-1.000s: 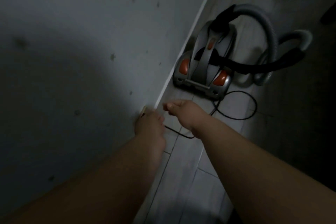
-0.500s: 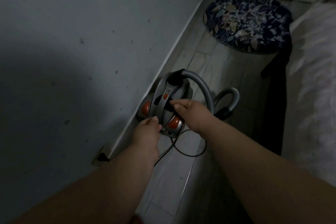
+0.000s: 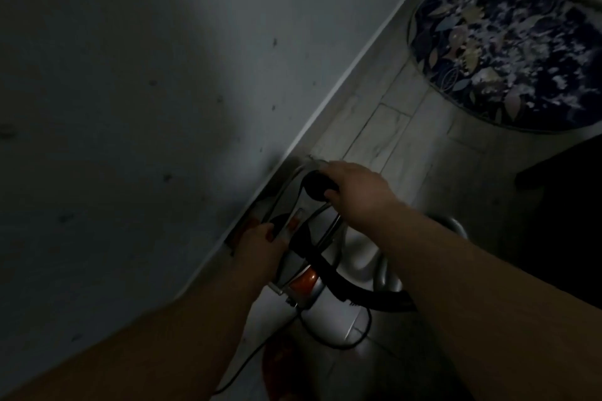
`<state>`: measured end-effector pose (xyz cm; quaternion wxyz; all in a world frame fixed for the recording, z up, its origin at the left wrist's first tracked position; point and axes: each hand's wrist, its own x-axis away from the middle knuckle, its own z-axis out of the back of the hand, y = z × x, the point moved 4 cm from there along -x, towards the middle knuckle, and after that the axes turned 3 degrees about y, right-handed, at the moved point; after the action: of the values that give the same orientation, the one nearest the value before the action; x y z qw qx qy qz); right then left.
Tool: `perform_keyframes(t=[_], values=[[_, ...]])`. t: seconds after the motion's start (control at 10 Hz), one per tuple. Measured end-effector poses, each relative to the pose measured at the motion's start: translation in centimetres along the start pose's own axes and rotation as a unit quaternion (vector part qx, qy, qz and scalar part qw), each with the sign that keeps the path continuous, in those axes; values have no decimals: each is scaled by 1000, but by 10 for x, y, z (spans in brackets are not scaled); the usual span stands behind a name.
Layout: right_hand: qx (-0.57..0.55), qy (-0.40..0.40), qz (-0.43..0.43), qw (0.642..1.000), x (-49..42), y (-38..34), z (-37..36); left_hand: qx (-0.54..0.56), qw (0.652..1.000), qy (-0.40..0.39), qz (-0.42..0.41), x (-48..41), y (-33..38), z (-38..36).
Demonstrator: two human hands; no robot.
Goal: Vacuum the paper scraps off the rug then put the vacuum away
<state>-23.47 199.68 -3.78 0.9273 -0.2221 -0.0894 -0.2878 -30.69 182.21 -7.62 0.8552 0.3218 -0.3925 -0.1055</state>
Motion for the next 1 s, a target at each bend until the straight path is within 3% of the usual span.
perform_keyframes(t=[0.2, 0.4, 0.6, 0.7, 0.8, 0.9, 1.0], values=[[55, -57, 48, 996, -65, 16, -42, 4, 999, -25, 30, -70, -7, -28], [172, -57, 128, 975, -95, 30, -60, -40, 997, -17, 56, -103, -21, -45], [216, -70, 109, 968, -115, 35, -69, -89, 993, -40, 63, -122, -32, -67], [235, 22, 137, 962, -117, 34, -79, -78, 993, -70, 61, -129, -35, -78], [239, -29, 169, 956, -114, 43, -98, -92, 990, -93, 54, -134, -38, -83], [245, 13, 146, 958, -122, 42, -96, -105, 987, -106, 55, -143, -48, -89], [230, -67, 147, 960, -124, 42, -109, -146, 979, -127, 63, -149, -55, -92]])
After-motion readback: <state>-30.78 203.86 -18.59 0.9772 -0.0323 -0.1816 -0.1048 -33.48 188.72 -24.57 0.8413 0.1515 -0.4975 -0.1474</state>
